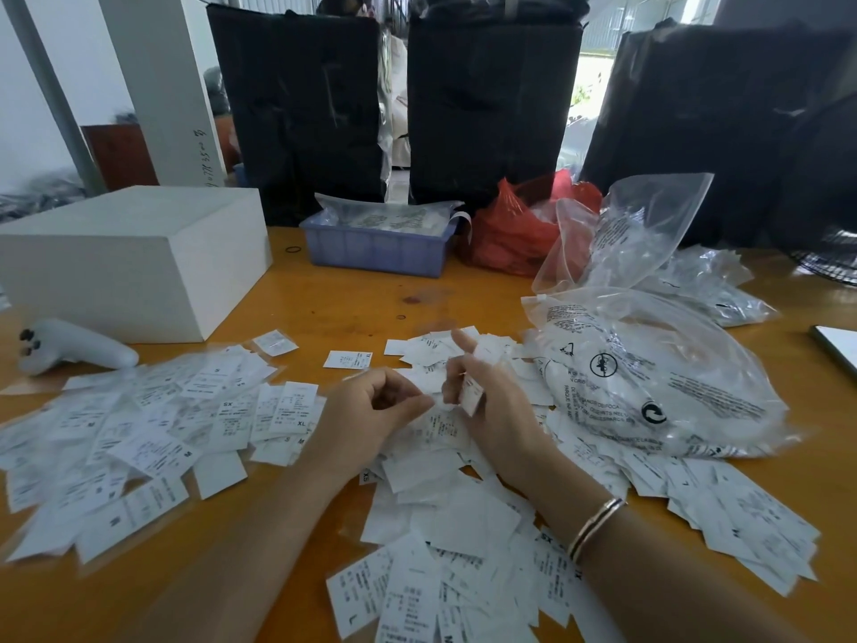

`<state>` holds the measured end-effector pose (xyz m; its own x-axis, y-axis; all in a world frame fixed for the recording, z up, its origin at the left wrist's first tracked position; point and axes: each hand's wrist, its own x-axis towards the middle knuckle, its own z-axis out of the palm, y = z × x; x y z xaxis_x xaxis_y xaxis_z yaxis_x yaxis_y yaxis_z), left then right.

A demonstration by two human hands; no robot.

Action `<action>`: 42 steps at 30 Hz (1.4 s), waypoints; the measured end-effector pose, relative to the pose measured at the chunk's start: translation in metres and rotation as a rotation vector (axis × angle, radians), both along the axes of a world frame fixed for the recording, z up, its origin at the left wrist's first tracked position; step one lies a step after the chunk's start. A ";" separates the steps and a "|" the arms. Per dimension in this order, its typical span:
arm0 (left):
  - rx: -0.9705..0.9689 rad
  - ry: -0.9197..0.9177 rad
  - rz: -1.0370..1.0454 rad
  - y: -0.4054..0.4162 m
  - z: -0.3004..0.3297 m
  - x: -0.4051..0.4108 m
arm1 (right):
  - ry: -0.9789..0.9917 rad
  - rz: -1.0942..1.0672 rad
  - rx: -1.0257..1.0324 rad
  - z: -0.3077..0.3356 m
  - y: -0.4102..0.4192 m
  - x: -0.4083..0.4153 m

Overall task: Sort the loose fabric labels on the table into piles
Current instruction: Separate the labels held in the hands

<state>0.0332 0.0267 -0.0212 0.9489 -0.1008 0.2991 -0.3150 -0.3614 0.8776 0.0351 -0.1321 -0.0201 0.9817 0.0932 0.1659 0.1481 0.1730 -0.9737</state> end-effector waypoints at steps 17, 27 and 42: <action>0.228 -0.122 -0.013 -0.003 0.002 -0.004 | -0.293 -0.199 -0.245 0.006 -0.001 -0.006; 0.160 -0.103 0.014 -0.001 0.005 -0.004 | -0.400 -0.183 -0.491 0.007 -0.002 -0.008; 0.077 -0.066 -0.059 0.003 0.007 -0.004 | -0.339 -0.204 -0.278 0.010 -0.008 -0.006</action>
<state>0.0297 0.0298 -0.0146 0.9191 -0.1809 0.3500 -0.3940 -0.4061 0.8245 0.0289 -0.1397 -0.0106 0.8794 -0.0094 0.4760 0.4692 -0.1524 -0.8699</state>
